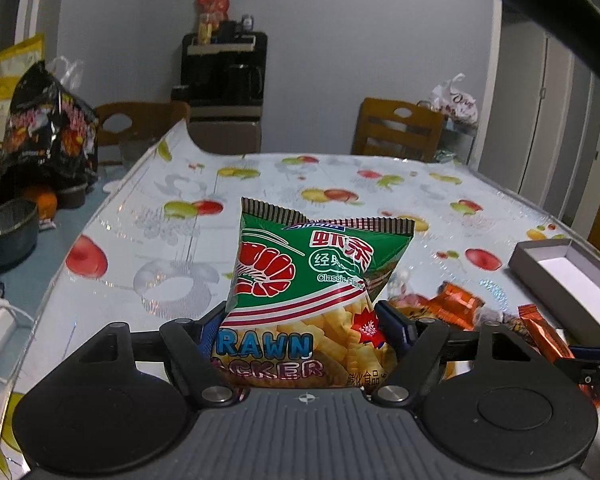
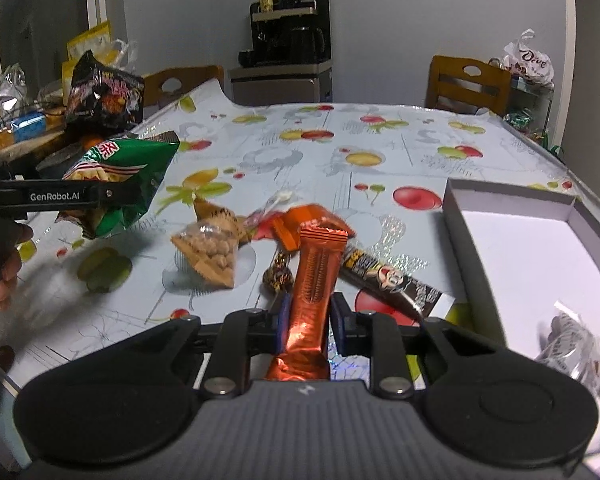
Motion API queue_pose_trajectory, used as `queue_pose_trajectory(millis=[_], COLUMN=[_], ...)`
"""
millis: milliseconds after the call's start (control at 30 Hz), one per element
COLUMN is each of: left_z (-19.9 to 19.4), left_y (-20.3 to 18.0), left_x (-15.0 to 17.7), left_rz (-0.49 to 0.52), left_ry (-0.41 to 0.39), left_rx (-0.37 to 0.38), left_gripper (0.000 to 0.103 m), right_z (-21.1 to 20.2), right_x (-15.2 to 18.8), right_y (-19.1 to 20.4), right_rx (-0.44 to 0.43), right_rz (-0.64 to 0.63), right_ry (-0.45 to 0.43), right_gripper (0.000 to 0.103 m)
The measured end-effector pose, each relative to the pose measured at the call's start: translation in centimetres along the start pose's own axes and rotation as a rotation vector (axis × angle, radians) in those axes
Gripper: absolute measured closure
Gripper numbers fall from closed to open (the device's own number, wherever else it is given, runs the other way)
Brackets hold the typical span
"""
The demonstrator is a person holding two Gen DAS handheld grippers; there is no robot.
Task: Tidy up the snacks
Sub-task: 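Lift the orange candy bar with the right gripper while the left gripper lifts the green cracker bag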
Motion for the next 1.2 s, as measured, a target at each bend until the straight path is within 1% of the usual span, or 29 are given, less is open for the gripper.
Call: queue_pose_trajectory(millis=[300,500,733,800,867,900,1000,1100,1200], left_z=[-0.5,-0.5,-0.3,-0.1,0.3,0.5,0.9,1.1,1.3], left_y=[-2.6,-4.5,-7.1,-7.9,-8.5,-8.8,-9.3,-9.5,-9.5], left_x=[-1.3,-2.1,-2.6,-2.6,-2.5,-2.3,-1.9,-1.6,-1.4], left_rz=[0.037,0.066,0.097,0.11,0.116,0.118,0.124,0.124,0.121], left_ry=[-0.015,-0.023,-0.028,-0.028,-0.021,-0.015,0.001,0.01,0.016], left_rx=[0.033,0.053,0.085,0.097,0.105,0.109,0.121,0.122,0.125], left_gripper=[0.028,0.028,0.028,0.028,0.028,0.028,0.028,0.028,0.028], right_z=[-2.5,-4.0,-6.2,-6.7,-6.3,-5.7,-4.6,-4.4,-3.7], right_x=[-1.5,-2.5,-3.6,-3.8,-3.4,-2.8,-1.3,0.0,1.2], right_y=[-1.3,-3.4,-6.2,-7.0,-7.5,-7.7,-7.6,-7.0,-6.1], right_rx=[-0.007,0.013,0.05,0.066,0.088,0.095,0.059,0.05,0.022], right_rz=[0.014,0.04,0.065,0.071,0.057,0.048,0.029,-0.031,-0.052], right_ry=[-0.067,-0.105,-0.174,-0.188,-0.177,-0.149,-0.081,-0.062,-0.001], right_gripper=[0.082,0.082,0.082,0.085,0.086,0.086,0.086,0.085,0.084])
Point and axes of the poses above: each gripper's, at about its wrist camera, not at the fingertips, and z roughly the way its jaws point, y to its left, x to its underside, the point moved 9 cm from there along z, roughly the way its jaws point, and after that the axes turned 15 degrees about x, right-handed, at the moved point
